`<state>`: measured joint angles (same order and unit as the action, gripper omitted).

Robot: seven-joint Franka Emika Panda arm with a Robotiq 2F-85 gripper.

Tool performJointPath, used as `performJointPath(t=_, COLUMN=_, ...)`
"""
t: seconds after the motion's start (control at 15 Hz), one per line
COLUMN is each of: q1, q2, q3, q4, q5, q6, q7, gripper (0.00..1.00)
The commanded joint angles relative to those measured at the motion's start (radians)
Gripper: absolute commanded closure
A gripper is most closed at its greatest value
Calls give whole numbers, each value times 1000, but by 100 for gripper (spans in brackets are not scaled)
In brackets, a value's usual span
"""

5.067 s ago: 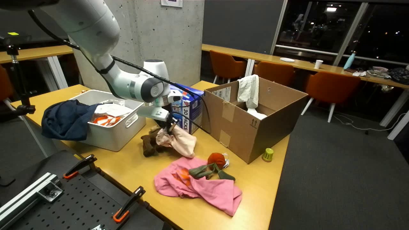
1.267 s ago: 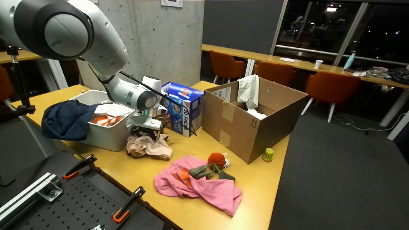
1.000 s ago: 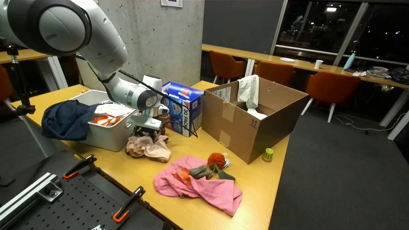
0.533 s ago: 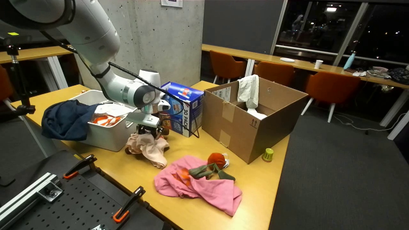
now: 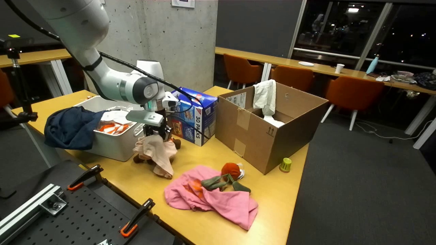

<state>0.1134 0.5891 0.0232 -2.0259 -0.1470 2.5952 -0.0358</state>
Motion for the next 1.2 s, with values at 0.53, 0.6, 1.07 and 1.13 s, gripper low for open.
performJointPath(t=0.53, q1=-1, q2=14, q3=34, q4=92, q5=-4, q6=-55, q7=-71, gripper=100)
performJointPath(t=0.6, q1=0, q2=30, q3=41, q4=105, q5=-4, q6=-55, q7=-79, gripper=100)
performJointPath(t=1.07, q1=13, q2=69, q3=48, q4=107, q5=-18, q6=-22, q7=-76, gripper=60)
performJointPath(t=1.13, q1=14, q2=49, q3=42, q4=81, q5=-23, q6=-4, q7=-69, gripper=54)
